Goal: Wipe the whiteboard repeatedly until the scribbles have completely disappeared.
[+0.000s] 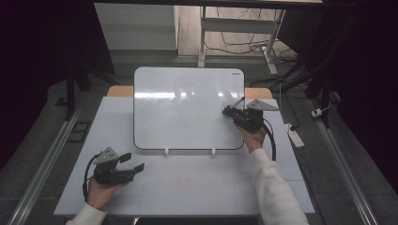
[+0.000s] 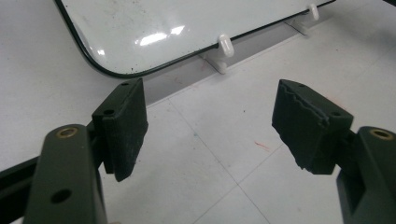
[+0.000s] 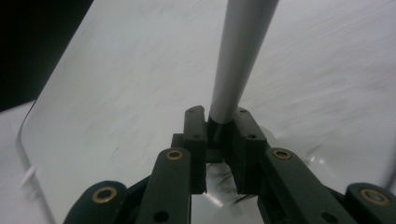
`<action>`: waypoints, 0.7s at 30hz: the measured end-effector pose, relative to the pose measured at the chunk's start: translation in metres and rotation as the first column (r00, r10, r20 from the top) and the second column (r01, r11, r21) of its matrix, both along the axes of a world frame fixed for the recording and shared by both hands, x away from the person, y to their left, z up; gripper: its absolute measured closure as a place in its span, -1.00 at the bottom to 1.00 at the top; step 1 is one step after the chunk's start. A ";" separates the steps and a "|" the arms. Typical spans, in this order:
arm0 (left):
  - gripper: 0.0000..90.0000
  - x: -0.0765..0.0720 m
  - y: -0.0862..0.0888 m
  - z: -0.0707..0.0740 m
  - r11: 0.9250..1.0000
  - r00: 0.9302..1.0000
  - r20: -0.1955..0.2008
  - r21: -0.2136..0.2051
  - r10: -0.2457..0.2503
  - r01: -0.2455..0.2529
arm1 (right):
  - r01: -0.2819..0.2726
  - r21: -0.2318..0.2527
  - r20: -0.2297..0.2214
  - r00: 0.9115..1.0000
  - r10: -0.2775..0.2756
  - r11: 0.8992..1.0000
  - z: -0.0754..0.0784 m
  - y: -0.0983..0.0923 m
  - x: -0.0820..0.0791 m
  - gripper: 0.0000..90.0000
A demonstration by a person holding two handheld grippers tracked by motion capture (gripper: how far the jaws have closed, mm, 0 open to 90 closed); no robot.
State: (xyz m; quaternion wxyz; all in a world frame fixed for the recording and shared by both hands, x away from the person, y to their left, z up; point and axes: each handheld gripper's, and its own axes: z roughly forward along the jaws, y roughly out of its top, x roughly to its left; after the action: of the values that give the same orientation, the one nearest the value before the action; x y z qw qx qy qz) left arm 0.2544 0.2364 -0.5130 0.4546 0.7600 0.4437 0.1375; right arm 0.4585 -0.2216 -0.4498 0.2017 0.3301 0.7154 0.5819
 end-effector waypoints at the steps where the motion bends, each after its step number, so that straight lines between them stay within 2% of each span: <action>1: -0.38 -0.001 0.000 0.000 1.000 1.000 0.003 -0.001 0.000 0.000 | 0.028 0.027 0.003 1.000 -0.028 0.999 0.003 -0.005 0.004 0.74; 2: -0.38 -0.001 0.001 0.001 1.000 1.000 0.004 -0.004 0.003 -0.003 | 0.034 0.047 -0.004 0.999 -0.034 0.998 0.005 -0.008 0.007 0.74; 4: -0.38 0.000 0.002 0.000 1.000 1.000 0.003 -0.006 0.005 -0.005 | 0.017 0.039 -0.010 1.000 -0.016 0.999 0.002 -0.004 0.004 0.74; 6: -0.38 0.001 0.002 0.000 1.000 1.000 -0.003 -0.005 0.006 -0.006 | -0.071 -0.011 -0.028 0.997 0.071 0.997 -0.008 0.009 -0.006 0.74; 7: -0.38 0.002 0.002 -0.001 1.000 1.000 -0.004 -0.005 0.005 -0.005 | -0.105 -0.055 -0.028 0.994 0.104 0.993 -0.012 0.015 -0.011 0.74; 8: -0.38 0.002 0.002 -0.001 1.000 1.000 -0.003 -0.003 0.003 -0.003 | -0.108 -0.084 -0.019 0.994 0.107 0.991 -0.013 0.017 -0.015 0.74; 9: -0.38 0.001 0.001 -0.001 1.000 1.000 -0.003 -0.002 0.001 -0.001 | -0.106 -0.088 -0.020 0.994 0.104 0.990 -0.012 0.016 -0.014 0.74; 10: -0.38 0.001 0.001 0.000 1.000 1.000 0.000 -0.001 -0.001 0.001 | -0.080 -0.072 -0.014 0.997 0.079 0.994 -0.009 0.011 -0.012 0.74; 12: -0.38 -0.001 0.001 0.001 1.000 1.000 0.005 -0.002 -0.002 0.002 | 0.003 -0.017 -0.010 1.000 -0.003 1.000 -0.003 -0.002 -0.006 0.74; 13: -0.38 -0.001 0.001 0.001 1.000 1.000 0.007 -0.004 0.000 0.000 | 0.007 0.009 -0.022 1.000 -0.007 1.000 -0.003 -0.006 -0.004 0.74; 14: -0.38 -0.001 0.001 0.001 1.000 1.000 0.006 -0.007 0.003 -0.003 | 0.012 0.015 -0.021 1.000 -0.011 1.000 -0.004 -0.006 -0.005 0.74; 15: -0.38 0.000 0.002 0.001 1.000 1.000 0.004 -0.008 0.005 -0.004 | -0.003 -0.005 -0.024 1.000 0.003 1.000 -0.005 -0.002 -0.008 0.74; 17: -0.38 0.001 0.003 0.000 1.000 1.000 -0.002 -0.010 0.006 -0.006 | -0.073 -0.066 -0.038 0.997 0.070 0.995 -0.012 0.011 -0.017 0.74; 19: -0.38 0.001 0.002 0.000 1.000 1.000 -0.004 -0.006 0.005 -0.005 | -0.077 -0.115 -0.015 0.997 0.076 0.990 -0.014 0.016 -0.022 0.74; 20: -0.38 0.000 0.001 0.000 1.000 1.000 -0.001 -0.004 0.004 -0.004 | -0.063 -0.101 -0.014 0.998 0.062 0.993 -0.011 0.011 -0.019 0.74; 21: -0.38 0.000 0.001 0.000 1.000 1.000 0.001 -0.005 0.003 -0.003 | -0.008 -0.062 -0.005 1.000 0.007 0.998 -0.006 0.001 -0.014 0.74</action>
State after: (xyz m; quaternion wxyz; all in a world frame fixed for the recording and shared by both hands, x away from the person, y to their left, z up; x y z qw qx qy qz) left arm 0.2541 0.2378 -0.5127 0.4564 0.7582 0.4450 0.1374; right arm 0.4447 -0.2207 -0.4562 0.2080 0.3223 0.7349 0.5592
